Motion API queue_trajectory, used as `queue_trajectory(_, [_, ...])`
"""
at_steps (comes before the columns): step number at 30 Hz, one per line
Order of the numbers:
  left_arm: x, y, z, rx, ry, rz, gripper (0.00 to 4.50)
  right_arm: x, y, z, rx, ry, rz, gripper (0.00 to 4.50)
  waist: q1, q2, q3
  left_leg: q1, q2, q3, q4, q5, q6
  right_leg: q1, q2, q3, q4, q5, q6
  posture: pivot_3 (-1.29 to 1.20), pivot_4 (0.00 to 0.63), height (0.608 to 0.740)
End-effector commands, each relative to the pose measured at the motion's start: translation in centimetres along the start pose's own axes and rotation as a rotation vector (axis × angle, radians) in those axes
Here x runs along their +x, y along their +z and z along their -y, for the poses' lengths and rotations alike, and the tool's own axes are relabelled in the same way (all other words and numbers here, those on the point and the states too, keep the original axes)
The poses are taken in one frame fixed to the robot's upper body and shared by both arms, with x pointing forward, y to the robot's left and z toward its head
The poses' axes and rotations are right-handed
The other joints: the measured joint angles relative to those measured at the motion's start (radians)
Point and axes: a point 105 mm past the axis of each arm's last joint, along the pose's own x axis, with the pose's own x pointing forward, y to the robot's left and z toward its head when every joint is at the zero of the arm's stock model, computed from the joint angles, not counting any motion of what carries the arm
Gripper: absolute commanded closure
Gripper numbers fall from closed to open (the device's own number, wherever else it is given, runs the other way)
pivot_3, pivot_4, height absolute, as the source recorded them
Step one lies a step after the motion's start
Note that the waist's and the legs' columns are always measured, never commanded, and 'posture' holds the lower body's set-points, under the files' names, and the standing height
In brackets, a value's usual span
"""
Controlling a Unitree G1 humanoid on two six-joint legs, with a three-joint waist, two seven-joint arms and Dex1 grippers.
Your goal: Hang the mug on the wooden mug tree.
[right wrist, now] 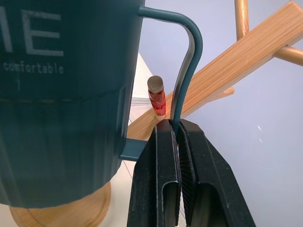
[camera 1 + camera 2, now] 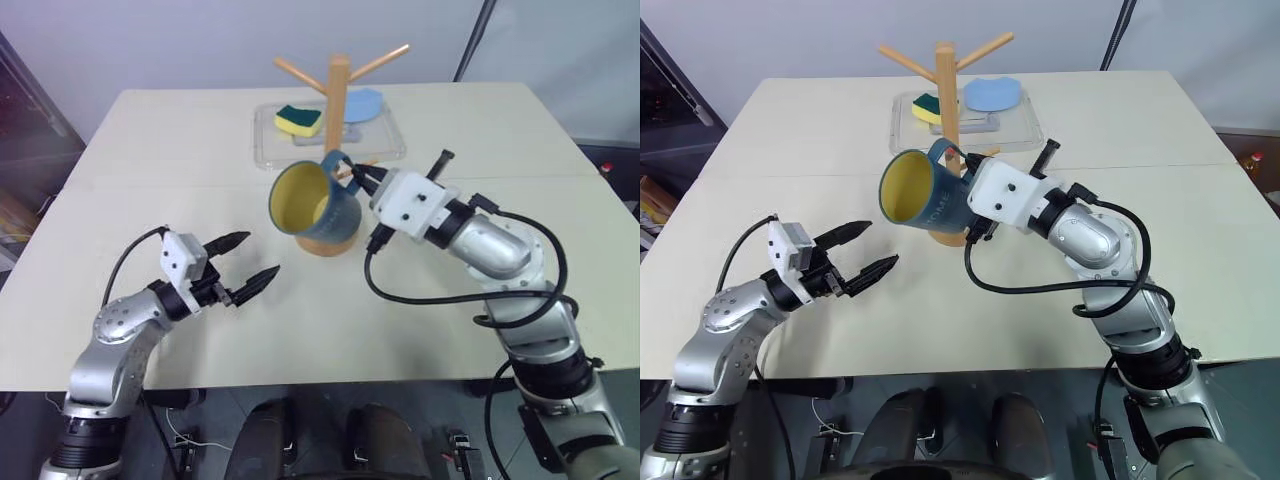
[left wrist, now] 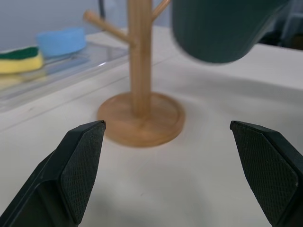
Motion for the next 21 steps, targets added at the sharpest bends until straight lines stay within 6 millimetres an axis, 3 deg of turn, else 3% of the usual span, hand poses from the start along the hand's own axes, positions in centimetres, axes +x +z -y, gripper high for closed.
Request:
queue_trajectory(1, [-0.2, 3.3, 0.4, 0.031, -0.043, 0.069, 0.0, 0.4, 0.8, 0.4, -0.031, -0.005, 0.021, 4.45, 0.0, 0.0, 0.0, 0.0, 0.0, 0.0, 0.0, 0.0, 0.0, 0.0, 0.0, 0.0, 0.0, 0.0, 0.0, 0.0, 0.15, 0.74])
queue_trajectory(6, [-0.1, 5.3, 0.4, 0.053, -0.068, 0.089, 0.0, 1.3, 0.4, 0.4, -0.029, -0.003, 0.004, 4.45, 0.001, 0.0, 0.0, 0.0, 0.0, 0.0, 0.0, 0.0, 0.0, 0.0, 0.0, 0.0, 0.0, 0.0, 0.0, 0.0, 0.15, 0.74])
queue_trajectory(20, [0.2, 6.0, 0.3, 0.055, -0.059, 0.108, 0.0, 2.1, 0.0, 0.4, -0.024, 0.003, -0.028, 4.45, 0.001, 0.0, 0.0, 0.0, 0.0, 0.001, 0.0, 0.002, -0.004, 0.0, 0.0, 0.0, 0.0, 0.0, 0.0, 0.0, 0.15, 0.74])
queue_trajectory(21, [0.3, 6.0, 0.2, 0.056, -0.058, 0.109, 0.0, 2.1, 0.0, 0.4, -0.022, 0.003, -0.03, 3.85, 0.001, 0.0, 0.0, 0.0, 0.0, 0.001, 0.0, 0.002, -0.004, 0.0, 0.0, 0.0, 0.0, 0.0, 0.0, 0.0, 0.15, 0.74])
